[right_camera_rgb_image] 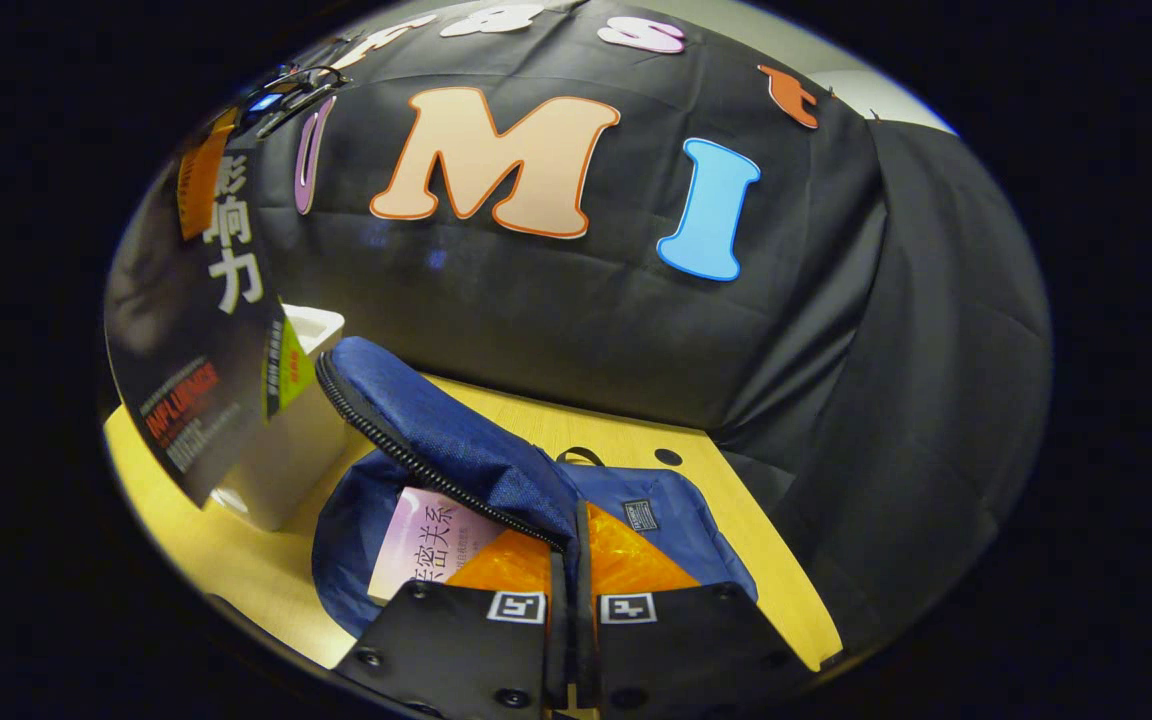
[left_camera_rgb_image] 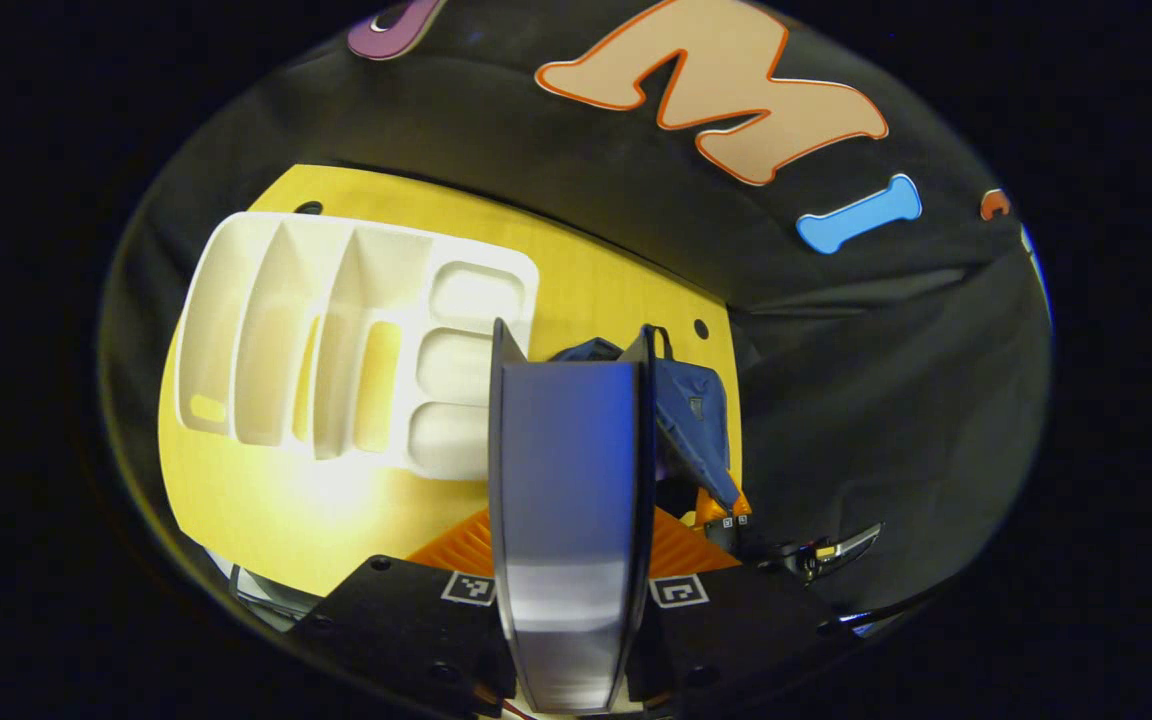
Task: Open the schoolbag, grab two books from the bookshelf and put them into the schoolbag.
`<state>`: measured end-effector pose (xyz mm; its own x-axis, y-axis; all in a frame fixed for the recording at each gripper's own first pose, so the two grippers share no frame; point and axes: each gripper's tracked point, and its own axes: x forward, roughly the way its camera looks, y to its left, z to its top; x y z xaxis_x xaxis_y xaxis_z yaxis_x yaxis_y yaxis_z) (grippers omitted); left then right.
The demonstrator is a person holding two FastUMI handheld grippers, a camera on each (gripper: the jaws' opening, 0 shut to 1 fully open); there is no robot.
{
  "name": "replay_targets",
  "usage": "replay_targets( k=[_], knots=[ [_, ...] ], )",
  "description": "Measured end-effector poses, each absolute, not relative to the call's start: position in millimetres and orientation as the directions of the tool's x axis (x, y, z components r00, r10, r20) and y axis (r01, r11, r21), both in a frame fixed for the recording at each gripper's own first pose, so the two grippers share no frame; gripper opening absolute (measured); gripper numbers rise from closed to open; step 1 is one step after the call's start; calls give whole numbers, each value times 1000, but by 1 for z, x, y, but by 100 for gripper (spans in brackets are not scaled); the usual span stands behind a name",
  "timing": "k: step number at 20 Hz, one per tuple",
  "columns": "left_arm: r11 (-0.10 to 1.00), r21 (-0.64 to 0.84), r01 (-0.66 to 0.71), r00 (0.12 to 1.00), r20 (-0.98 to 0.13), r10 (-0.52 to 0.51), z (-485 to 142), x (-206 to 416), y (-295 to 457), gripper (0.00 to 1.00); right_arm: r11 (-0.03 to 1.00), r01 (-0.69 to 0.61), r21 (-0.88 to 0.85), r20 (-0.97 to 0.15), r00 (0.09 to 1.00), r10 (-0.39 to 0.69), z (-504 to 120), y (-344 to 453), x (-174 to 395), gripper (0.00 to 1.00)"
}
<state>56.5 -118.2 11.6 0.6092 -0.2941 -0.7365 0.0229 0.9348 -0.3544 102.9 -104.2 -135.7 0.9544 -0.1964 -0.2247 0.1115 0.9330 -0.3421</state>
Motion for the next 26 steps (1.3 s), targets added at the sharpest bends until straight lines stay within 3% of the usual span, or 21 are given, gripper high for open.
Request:
replay_targets(
  k=[13,22,26],
  knots=[
    [855,-513,75,594,-665,-452,-76,122,-208,40,958,30,-284,-253,962,-105,-126,-102,106,6],
    [724,-665,185,626,-488,-608,-116,160,-250,39,925,-78,-371,-268,963,-26,-130,-84,108,6],
    [721,-671,174,635,-483,-603,-141,173,-252,37,915,-121,-386,-273,962,12,-131,-75,112,4]
  ],
)
